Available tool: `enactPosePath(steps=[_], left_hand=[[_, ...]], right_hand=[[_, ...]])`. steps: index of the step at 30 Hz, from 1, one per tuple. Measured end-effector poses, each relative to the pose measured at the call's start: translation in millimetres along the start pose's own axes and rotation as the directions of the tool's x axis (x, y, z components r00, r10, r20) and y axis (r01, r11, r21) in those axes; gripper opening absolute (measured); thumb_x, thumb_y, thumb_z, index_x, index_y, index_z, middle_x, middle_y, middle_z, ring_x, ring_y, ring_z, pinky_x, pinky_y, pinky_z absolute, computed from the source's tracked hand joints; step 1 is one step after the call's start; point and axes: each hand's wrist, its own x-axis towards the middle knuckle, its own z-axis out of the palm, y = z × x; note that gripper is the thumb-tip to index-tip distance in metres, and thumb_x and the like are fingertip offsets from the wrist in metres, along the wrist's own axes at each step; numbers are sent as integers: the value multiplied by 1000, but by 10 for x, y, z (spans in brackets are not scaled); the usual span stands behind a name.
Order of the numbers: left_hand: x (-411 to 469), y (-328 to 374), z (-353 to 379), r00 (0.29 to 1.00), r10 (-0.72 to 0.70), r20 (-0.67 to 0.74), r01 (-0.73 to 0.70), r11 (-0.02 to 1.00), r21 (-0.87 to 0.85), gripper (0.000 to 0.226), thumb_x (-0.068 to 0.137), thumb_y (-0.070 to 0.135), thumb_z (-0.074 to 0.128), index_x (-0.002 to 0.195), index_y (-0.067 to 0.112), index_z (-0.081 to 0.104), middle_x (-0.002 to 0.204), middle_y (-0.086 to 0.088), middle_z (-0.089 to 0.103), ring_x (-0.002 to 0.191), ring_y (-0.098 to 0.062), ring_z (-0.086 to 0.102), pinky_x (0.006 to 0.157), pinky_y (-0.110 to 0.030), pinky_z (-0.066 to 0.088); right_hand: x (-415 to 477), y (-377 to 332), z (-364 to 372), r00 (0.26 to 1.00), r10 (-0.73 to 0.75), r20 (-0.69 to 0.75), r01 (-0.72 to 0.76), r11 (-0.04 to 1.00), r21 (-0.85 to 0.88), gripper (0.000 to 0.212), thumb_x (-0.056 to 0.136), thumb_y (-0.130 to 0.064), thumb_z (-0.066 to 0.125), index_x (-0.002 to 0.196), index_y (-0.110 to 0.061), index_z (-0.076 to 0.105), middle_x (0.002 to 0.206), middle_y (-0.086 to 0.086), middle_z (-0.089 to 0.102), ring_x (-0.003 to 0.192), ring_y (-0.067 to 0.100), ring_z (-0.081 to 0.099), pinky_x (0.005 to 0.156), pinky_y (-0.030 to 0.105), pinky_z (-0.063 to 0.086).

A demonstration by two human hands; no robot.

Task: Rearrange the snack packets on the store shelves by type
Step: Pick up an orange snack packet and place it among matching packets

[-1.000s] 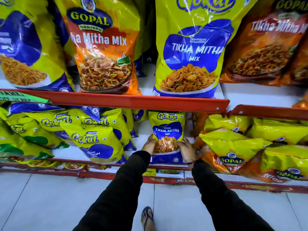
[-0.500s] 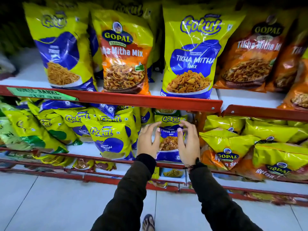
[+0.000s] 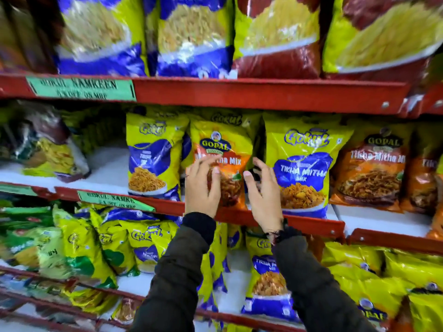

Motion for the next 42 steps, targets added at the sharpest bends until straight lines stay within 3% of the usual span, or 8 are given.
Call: enactPosePath(steps=[3, 5, 10, 15, 18, 21, 31, 42], left_hand=[[362, -158, 27, 982, -190, -13, 190, 981, -47, 41, 101, 31, 42, 139, 19, 50, 140, -5, 49, 135, -20, 42, 115, -34, 31], [558, -241, 63, 916, -396, 66, 401, 902, -159, 49, 102, 30, 43, 148, 13, 41, 150, -13, 43, 143, -25, 36, 121, -35, 25], [863, -371, 129, 736, -631, 248, 673, 636, -379, 53, 103, 37, 44, 148, 8, 43, 149, -16, 52, 138, -32, 49, 117, -46, 37], [890, -424, 67, 726, -647, 230, 661, 566, -493, 25, 97, 40, 56, 89, 18, 63, 81, 1, 66, 71, -8, 61, 72, -26, 46], [832, -430, -9, 756, -632, 169, 606, 578, -547, 20, 94, 36, 62, 88, 17, 65, 86, -1, 68, 81, -13, 61, 82, -30, 47], [783, -366, -98, 795, -603, 70, 531, 634, -562, 19, 91, 36, 66, 76, 26, 65, 75, 9, 66, 72, -1, 60, 80, -29, 46], [478, 414, -509, 776, -611, 159, 510, 458, -728, 30, 59, 49, 87, 73, 24, 78, 86, -11, 74, 87, -30, 64, 89, -59, 54], [-390, 1286, 20, 737, -616, 278, 589, 384, -711, 7, 79, 23, 80, 79, 17, 77, 61, 13, 70, 55, 2, 58, 53, -15, 48]], right_hand=[[353, -50, 178, 971, 236, 31, -237, 971, 31, 54, 101, -38, 50, 148, -12, 43, 152, 10, 47, 141, 25, 44, 117, 33, 32], [525, -22, 234, 932, 357, 62, -362, 927, 102, 52, 101, -39, 47, 144, -10, 47, 150, 13, 50, 134, 23, 48, 102, 21, 32], [796, 37, 333, 907, 420, -28, -387, 859, 335, 36, 100, -29, 54, 123, -3, 63, 126, 12, 65, 123, 27, 56, 95, 24, 37], [809, 21, 386, 914, 392, -102, -316, 848, 425, 17, 93, -24, 67, 76, -21, 68, 81, -3, 71, 86, 17, 64, 84, 31, 51], [722, -41, 357, 929, 350, -120, -251, 835, 490, 19, 88, -21, 74, 69, -25, 73, 68, -14, 76, 68, -4, 68, 66, 12, 50], [605, -187, 281, 956, 265, -126, -179, 867, 465, 10, 87, -26, 74, 77, -26, 74, 72, -14, 77, 72, -5, 69, 67, 11, 51], [217, -606, -399, 949, 221, -226, -50, 811, 583, 6, 89, -24, 71, 91, -28, 76, 82, -15, 78, 82, -4, 70, 76, 14, 54], [-601, -450, -1717, 893, 382, -239, -163, 768, 619, 7, 86, -26, 75, 89, -23, 81, 95, 5, 77, 94, 20, 65, 92, 41, 52]])
